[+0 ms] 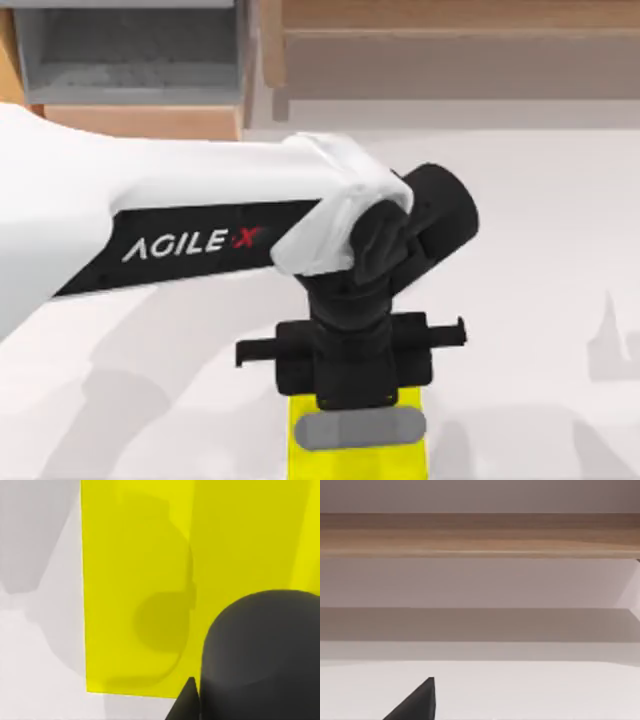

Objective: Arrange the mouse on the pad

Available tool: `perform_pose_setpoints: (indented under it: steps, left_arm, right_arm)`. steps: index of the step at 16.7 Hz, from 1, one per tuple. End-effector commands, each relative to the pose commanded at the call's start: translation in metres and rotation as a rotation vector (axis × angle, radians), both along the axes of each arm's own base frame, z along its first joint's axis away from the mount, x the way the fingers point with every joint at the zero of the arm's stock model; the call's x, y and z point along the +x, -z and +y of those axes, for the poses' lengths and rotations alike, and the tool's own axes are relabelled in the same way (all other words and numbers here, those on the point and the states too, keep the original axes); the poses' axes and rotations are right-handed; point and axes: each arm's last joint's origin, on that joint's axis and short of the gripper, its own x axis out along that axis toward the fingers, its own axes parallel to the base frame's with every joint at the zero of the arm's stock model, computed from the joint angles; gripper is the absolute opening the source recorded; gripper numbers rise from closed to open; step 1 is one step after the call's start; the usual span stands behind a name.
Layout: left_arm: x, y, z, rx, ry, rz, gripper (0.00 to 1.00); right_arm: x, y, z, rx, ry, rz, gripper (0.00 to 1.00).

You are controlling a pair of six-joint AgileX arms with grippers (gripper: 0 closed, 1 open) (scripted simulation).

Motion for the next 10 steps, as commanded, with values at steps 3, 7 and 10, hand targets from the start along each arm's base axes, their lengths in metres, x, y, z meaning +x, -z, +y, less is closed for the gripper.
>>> perform_pose_setpoints:
  steps: [3, 7, 10]
  left_arm:
    - [-0.016, 0.01, -0.009, 0.022, 0.026, 0.01, 0.0]
    - [-0.02, 0.015, -0.01, 0.041, 0.033, 0.022, 0.0]
    - [-0.02, 0.015, -0.01, 0.041, 0.033, 0.022, 0.15]
  right_arm:
    - [0.0, 0.0, 0.0, 0.0, 0.0, 0.0, 1.0]
    - [0.0, 0.0, 0.0, 0.0, 0.0, 0.0, 1.0]
    - [0.0, 0.0, 0.0, 0.0, 0.0, 0.0, 1.0]
